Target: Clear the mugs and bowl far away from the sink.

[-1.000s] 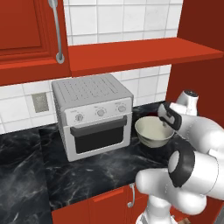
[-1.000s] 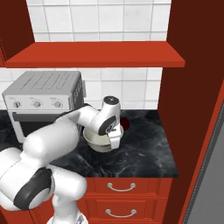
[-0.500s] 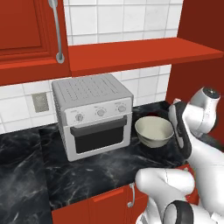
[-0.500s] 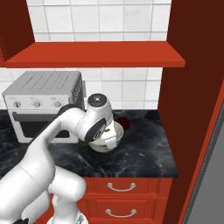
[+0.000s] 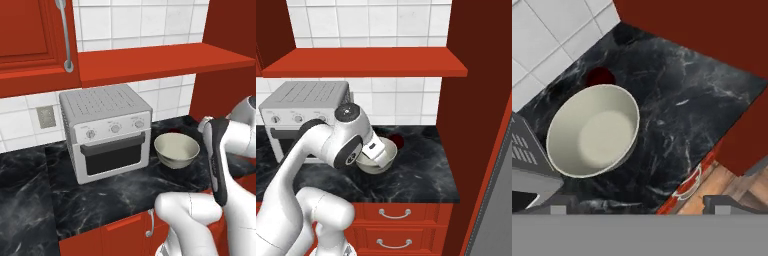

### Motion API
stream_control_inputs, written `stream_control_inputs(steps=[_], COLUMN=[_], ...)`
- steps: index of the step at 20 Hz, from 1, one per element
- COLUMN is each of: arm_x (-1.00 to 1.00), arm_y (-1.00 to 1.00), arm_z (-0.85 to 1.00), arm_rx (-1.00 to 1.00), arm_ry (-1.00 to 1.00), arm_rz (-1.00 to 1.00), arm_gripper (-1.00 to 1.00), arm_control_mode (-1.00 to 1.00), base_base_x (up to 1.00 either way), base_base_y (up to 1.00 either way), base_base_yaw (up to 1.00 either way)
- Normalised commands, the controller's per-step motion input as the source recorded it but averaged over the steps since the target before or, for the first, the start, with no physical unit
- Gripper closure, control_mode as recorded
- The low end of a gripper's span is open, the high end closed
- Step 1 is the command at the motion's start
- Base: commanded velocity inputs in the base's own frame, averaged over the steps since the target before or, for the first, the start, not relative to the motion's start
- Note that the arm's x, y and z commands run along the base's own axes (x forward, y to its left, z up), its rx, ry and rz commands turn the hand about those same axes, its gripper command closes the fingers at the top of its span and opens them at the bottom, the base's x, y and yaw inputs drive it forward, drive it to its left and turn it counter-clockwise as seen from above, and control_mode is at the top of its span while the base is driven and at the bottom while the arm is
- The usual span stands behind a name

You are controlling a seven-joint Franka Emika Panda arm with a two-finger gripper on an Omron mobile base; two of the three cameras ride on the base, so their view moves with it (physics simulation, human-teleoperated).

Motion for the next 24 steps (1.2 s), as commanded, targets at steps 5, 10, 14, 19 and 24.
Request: stream_control_inputs(steps=[5, 10, 14, 19, 24], arm_x=[-0.33, -0.08, -0.29, -0.25, -0.20], arm_y=[0.01, 0.23, 0.13, 0.06, 0.40], arm_z=[0.05, 0.24, 0.39, 0.12, 0.00], arm_rx=[0.00, 0.00, -0.02, -0.06, -0.15], arm_ry=[0.11, 0.12, 0.01, 0.02, 0.02], arm_rz=[0.48, 0.21, 0.05, 0.04, 0.01], arm_gripper=[-1.00, -1.00, -1.00, -1.00, -1.00], arm_control_mode=[-1.00, -1.00, -1.00, -1.00, -1.00], base_base_x=[0.00, 0.00, 0.00, 0.00, 0.00], base_base_y=[0.00, 0.00, 0.00, 0.00, 0.00], base_base_yaw=[0.00, 0.00, 0.00, 0.00, 0.00])
